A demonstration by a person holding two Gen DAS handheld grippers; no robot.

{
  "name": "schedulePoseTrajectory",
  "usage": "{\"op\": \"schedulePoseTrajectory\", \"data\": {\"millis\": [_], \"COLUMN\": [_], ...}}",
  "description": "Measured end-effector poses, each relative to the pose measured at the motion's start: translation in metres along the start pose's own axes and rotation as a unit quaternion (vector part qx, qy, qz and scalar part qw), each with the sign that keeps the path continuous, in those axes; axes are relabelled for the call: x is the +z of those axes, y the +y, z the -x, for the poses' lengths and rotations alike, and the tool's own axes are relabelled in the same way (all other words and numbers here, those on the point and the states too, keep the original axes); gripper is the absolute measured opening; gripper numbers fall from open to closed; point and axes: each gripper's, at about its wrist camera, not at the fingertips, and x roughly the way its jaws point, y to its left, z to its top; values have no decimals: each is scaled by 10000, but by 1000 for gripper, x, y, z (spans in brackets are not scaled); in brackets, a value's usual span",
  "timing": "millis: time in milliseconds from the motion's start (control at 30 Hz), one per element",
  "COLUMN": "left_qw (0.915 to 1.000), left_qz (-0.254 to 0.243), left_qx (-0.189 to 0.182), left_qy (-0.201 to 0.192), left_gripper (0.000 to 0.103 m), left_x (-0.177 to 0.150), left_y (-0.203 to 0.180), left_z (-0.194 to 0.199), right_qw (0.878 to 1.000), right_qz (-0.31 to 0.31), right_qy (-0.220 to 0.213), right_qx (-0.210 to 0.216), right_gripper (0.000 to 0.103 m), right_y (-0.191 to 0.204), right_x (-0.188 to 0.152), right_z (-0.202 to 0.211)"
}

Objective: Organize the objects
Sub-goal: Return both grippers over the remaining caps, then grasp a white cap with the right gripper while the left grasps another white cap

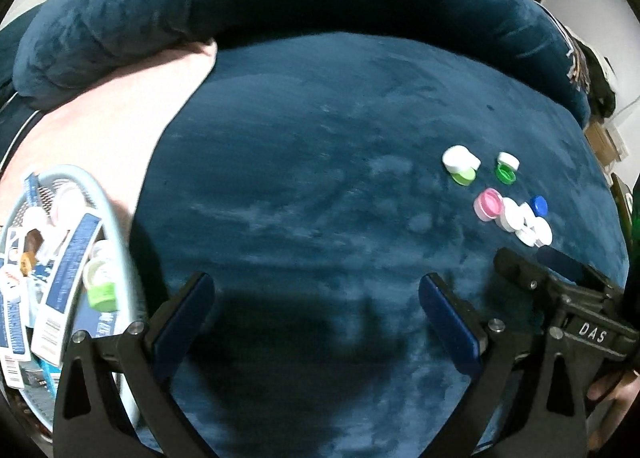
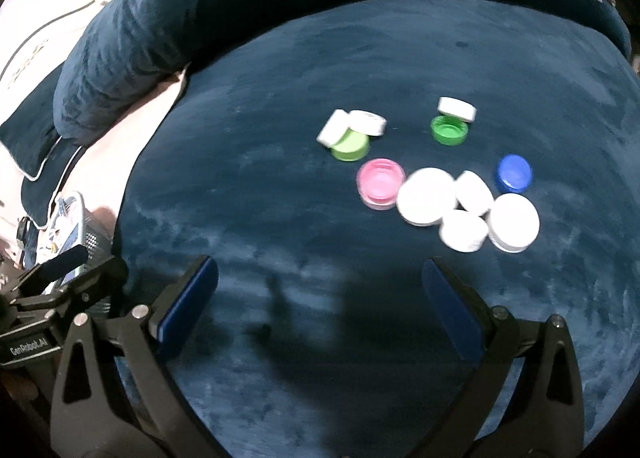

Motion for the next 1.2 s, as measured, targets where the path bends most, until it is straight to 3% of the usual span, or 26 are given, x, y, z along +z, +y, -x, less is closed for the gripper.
{"op": "schedulePoseTrajectory", "data": {"millis": [333, 600, 833, 967, 1100, 1133, 1167, 1200], "left_qw": [9994, 9988, 9982, 9979, 9978, 9977, 9977, 9977], "left_qz": [-229, -257, -304, -291, -280, -281, -285, -290], "left_qx": [-148, -265, -321, -340, -353, -355, -360, -363], "left_qy": [210, 310, 415, 465, 492, 496, 500, 503], "left_gripper": [102, 102, 102, 102, 102, 102, 102, 102], "left_x": [-2, 0, -2, -3, -3, -3, -3, -3], "left_y": [-30, -46, -55, -56, -57, -58, -58, -58], "left_z": [-19, -32, -43, -48, -50, -51, -51, -51], "right_qw": [9984, 9937, 9926, 9908, 9913, 9914, 9917, 9921], "right_qz": [-438, -374, -359, -189, -4, 56, 149, 255], "right_qy": [-192, -361, -260, -228, -214, -224, -227, -212], "right_qx": [-302, -993, -1133, -1321, -1297, -1285, -1258, -1209], "right_gripper": [103, 103, 100, 80, 71, 62, 42, 41], "right_y": [-55, -96, -107, -103, -101, -99, -98, -97], "right_x": [0, -5, -5, -1, 1, 1, 0, 0], "right_z": [14, 23, 9, -2, -11, -13, -14, -14]}}
